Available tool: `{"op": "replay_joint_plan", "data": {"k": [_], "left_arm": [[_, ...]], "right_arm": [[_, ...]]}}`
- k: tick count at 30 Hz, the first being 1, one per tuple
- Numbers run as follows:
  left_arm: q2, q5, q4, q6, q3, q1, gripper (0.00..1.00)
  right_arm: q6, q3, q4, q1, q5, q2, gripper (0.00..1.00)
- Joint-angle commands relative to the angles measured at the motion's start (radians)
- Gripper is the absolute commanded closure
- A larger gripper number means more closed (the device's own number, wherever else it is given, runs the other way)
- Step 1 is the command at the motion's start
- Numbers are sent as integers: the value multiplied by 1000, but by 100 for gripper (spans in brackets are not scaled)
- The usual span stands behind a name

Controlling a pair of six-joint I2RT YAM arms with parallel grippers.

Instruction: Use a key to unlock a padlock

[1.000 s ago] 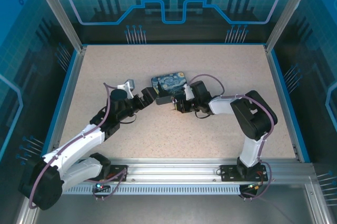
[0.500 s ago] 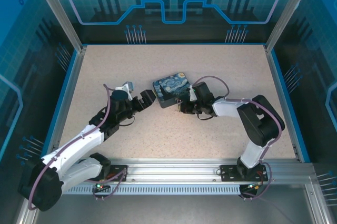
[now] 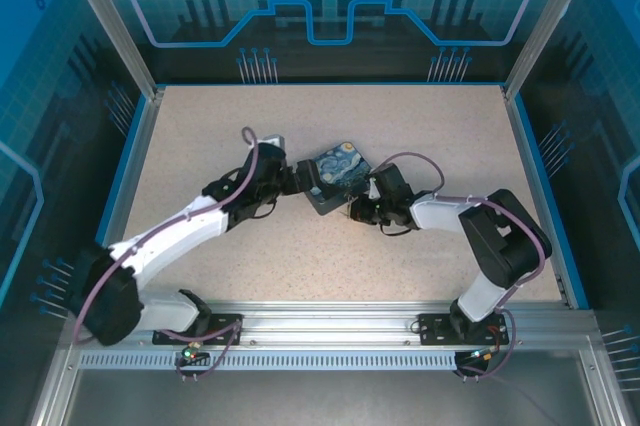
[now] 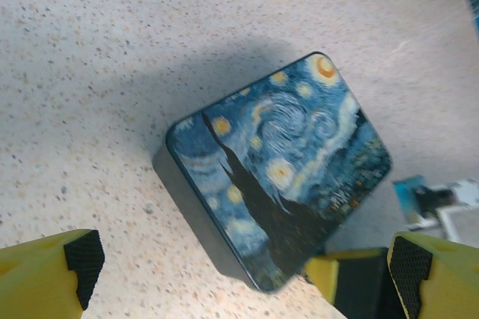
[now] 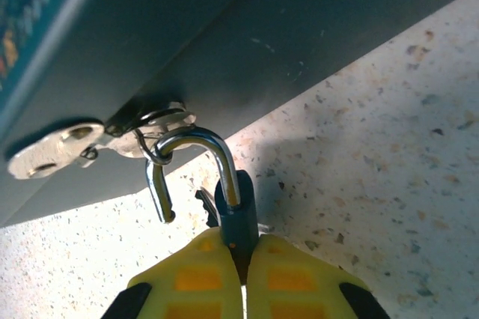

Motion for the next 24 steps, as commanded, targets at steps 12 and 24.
{"op": "replay_joint_plan", "data": {"k": [12, 24], "left_arm": [[285, -130, -140, 176, 186, -36, 1], [404, -168, -149, 210, 233, -96, 1]], "right_arm": [[62, -62, 38, -58, -18, -57, 100], [67, -83, 48, -99, -52, -78, 100]]}}
